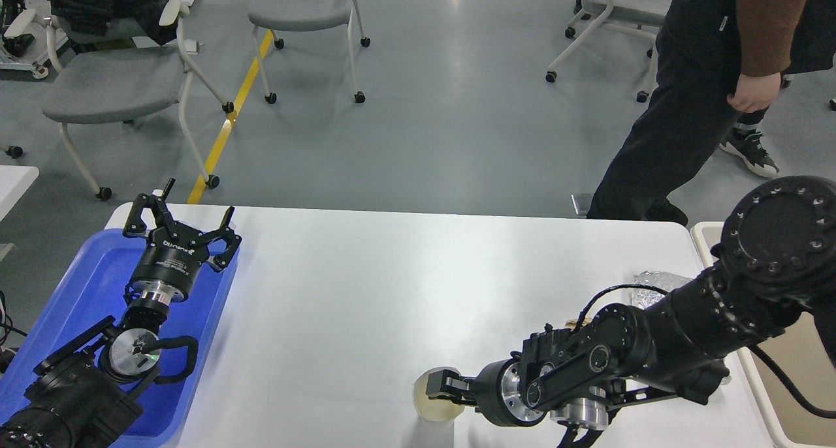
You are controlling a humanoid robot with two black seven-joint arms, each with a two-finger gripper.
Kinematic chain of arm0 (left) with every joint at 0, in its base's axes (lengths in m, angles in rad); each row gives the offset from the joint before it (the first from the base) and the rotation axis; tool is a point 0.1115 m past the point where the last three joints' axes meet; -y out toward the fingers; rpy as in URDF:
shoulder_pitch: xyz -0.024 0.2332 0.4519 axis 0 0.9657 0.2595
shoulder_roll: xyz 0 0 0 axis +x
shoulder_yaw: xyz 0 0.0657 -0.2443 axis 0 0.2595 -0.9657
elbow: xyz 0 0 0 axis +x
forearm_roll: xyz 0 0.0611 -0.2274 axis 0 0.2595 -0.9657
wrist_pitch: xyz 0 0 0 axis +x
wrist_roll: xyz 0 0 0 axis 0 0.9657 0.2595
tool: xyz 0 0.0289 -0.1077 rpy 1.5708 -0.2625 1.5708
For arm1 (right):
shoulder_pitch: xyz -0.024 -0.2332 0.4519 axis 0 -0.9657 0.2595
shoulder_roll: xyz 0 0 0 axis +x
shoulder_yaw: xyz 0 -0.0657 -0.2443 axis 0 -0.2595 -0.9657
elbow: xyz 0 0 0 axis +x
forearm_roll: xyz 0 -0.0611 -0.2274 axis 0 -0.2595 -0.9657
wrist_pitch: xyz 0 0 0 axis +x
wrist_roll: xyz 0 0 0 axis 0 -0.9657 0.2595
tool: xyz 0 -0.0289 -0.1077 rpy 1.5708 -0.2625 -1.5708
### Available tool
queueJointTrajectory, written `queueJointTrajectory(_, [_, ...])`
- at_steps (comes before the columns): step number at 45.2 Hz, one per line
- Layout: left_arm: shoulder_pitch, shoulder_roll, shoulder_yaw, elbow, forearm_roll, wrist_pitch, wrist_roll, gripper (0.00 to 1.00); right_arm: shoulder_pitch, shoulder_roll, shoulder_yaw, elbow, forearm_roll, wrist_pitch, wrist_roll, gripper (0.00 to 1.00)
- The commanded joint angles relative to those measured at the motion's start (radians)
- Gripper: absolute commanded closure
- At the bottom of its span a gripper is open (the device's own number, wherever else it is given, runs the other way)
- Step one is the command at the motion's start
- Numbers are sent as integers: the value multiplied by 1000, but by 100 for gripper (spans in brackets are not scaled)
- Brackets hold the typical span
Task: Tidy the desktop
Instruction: 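Close the right gripper on the cup rim, then lift the cup and carry it over the beige bin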
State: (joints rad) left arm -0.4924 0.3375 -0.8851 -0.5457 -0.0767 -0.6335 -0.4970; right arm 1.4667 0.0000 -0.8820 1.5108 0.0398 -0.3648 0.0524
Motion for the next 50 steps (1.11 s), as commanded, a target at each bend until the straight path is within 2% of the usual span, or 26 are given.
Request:
queueJointTrajectory(1, [0,0,0,1,0,0,0,0,-8,0,-6,-3,-37,-16,4,40])
queueJointTrajectory(8, [0,0,0,0,1,0,0,0,-8,0,-34,0,-38,-25,3,51])
queueJointTrajectory(10, [0,0,0,0,0,0,0,0,-8,0,-43,5,-41,-25,3,65])
queueJointTrajectory(12, [0,0,0,1,0,0,0,0,-8,0,-55,11,-43,-26,3,91])
queueJointTrajectory(14, [0,0,0,0,0,0,0,0,-8,0,-57,17,-43,-26,4,100])
queueJointTrajectory(23, [0,0,0,0,0,0,0,0,15,0,-78,48,-34,-29,4,100])
queueJointTrajectory(29, [-2,0,0,1,1,0,0,0,96,0,-77,92,-26,-29,33,100])
queueJointTrajectory(35, [-2,0,0,0,2,0,0,0,184,0,-55,120,-23,6,40,100])
queueJointTrajectory(38, [0,0,0,0,0,0,0,0,231,0,-42,124,-23,56,43,100])
queueJointTrajectory(45, [-2,0,0,0,0,0,0,0,343,-161,11,158,-23,136,47,100])
queueJointTrajectory(50, [-2,0,0,0,0,0,0,0,426,-287,12,158,-26,246,44,100])
